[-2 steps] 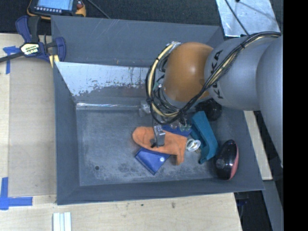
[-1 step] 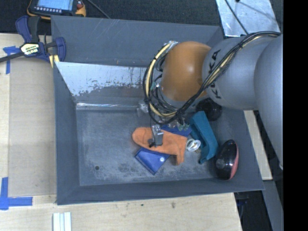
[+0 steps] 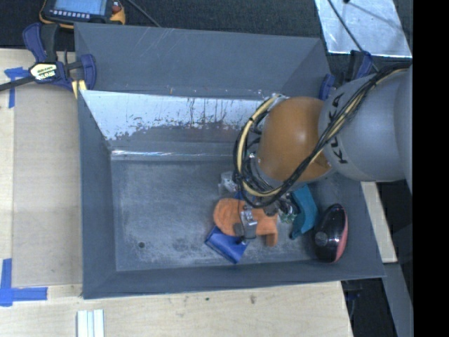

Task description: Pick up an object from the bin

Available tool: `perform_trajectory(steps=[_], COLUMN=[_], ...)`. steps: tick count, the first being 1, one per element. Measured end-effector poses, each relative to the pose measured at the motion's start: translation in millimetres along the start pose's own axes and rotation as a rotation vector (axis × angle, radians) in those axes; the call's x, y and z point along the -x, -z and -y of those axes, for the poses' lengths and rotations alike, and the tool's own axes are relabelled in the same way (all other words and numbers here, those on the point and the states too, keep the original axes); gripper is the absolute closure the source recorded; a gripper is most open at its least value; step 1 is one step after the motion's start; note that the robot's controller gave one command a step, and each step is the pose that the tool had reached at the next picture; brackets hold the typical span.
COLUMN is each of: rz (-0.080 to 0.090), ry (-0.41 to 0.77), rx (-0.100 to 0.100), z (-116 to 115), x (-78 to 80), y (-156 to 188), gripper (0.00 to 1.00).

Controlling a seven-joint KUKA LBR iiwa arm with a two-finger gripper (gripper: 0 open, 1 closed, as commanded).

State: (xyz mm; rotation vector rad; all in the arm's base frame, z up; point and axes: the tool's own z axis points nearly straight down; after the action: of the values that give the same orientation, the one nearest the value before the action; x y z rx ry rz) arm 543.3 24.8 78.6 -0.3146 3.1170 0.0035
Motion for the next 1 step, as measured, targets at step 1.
perform_trajectory(steps=[1], rz=[0.058], ry=[-0.048], rx=[-0.011], z=[33.4], x=[-67.0], y=[-3.1], gripper=[1.00])
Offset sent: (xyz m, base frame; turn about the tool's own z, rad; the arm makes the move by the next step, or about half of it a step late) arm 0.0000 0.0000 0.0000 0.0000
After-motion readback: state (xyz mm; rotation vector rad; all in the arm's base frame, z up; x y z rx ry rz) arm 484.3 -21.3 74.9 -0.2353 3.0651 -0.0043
